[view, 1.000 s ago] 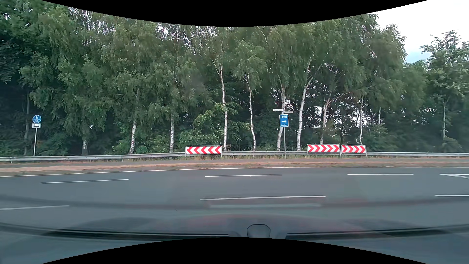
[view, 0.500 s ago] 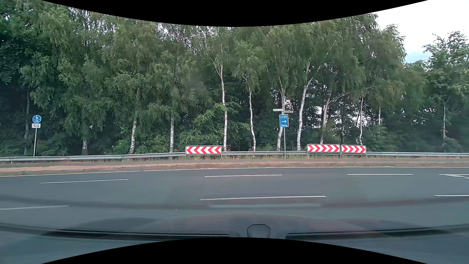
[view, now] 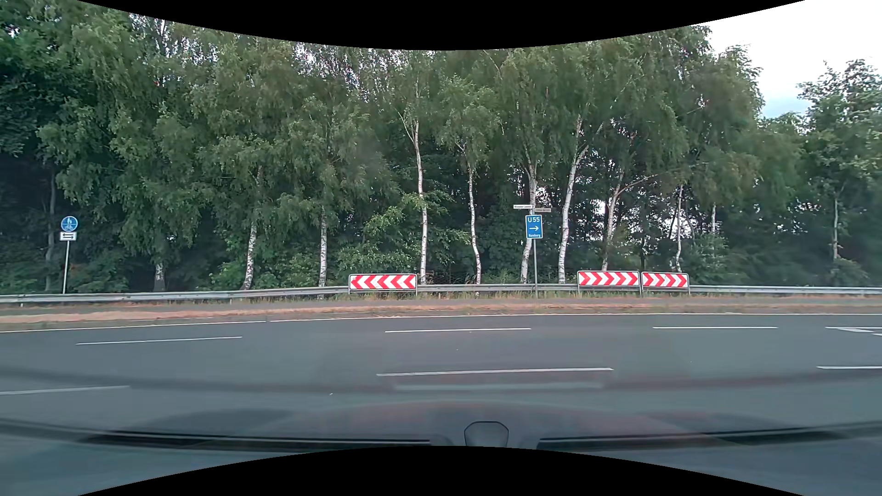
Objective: Follow the waypoints while adhering to traffic rules and regulations
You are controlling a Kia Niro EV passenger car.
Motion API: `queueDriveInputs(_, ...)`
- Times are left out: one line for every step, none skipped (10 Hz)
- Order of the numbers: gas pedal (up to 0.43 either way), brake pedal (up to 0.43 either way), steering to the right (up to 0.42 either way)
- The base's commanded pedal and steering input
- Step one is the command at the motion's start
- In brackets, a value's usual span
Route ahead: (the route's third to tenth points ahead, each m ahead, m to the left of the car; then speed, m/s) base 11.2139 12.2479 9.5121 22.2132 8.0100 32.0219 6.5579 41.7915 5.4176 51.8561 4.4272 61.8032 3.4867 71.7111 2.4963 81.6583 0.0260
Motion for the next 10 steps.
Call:
queueDriveInputs(0.0, 0.226, -0.288)
queueDriveInputs(0.0, 0.232, -0.288)
queueDriveInputs(0.0, 0.232, -0.289)
queueDriveInputs(0.0, 0.232, -0.289)
queueDriveInputs(0.0, 0.232, -0.289)
queueDriveInputs(0.0, 0.232, -0.289)
queueDriveInputs(0.0, 0.232, -0.289)
queueDriveInputs(0.0, 0.232, -0.288)
queueDriveInputs(0.0, 0.232, -0.289)
queueDriveInputs(0.0, 0.232, -0.289)
